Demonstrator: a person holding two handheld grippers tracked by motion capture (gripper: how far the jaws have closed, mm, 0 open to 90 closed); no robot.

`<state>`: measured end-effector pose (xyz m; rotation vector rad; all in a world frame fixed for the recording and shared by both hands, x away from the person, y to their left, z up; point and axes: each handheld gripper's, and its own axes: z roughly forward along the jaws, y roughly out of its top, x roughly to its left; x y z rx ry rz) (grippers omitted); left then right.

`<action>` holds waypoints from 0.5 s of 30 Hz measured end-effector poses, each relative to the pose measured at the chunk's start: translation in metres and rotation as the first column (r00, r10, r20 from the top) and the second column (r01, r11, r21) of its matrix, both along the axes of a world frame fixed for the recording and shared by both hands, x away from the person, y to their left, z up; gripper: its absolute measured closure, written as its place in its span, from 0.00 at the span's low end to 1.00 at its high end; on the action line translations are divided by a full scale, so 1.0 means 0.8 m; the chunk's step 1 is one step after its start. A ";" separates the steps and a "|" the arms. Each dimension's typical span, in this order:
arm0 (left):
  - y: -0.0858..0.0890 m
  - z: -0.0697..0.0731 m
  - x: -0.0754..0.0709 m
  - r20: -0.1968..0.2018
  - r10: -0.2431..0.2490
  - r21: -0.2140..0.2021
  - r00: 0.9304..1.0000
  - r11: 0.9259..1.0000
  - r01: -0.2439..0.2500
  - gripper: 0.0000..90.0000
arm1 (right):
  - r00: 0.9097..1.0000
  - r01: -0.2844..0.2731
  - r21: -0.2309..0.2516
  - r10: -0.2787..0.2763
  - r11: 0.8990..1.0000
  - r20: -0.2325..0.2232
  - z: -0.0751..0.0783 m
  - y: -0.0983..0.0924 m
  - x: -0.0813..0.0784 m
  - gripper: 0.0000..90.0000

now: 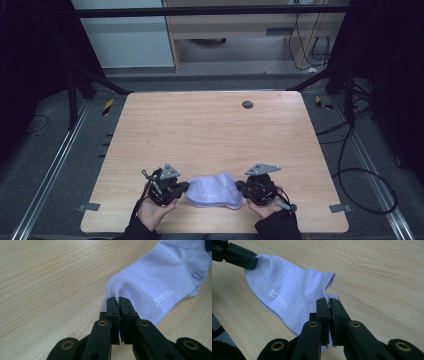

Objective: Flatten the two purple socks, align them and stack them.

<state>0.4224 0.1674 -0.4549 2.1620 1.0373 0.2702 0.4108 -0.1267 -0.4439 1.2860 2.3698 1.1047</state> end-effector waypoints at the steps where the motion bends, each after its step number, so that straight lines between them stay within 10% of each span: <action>1: -0.001 -0.001 0.000 -0.004 -0.004 0.005 1.000 1.000 0.004 0.96 | 1.000 0.002 0.000 -0.002 1.000 -0.006 0.000 0.000 -0.001 0.97; 15: -0.005 -0.012 -0.001 -0.028 -0.018 0.028 0.999 0.999 0.019 0.96 | 0.999 0.003 -0.022 -0.004 1.000 -0.046 -0.014 -0.002 0.001 0.97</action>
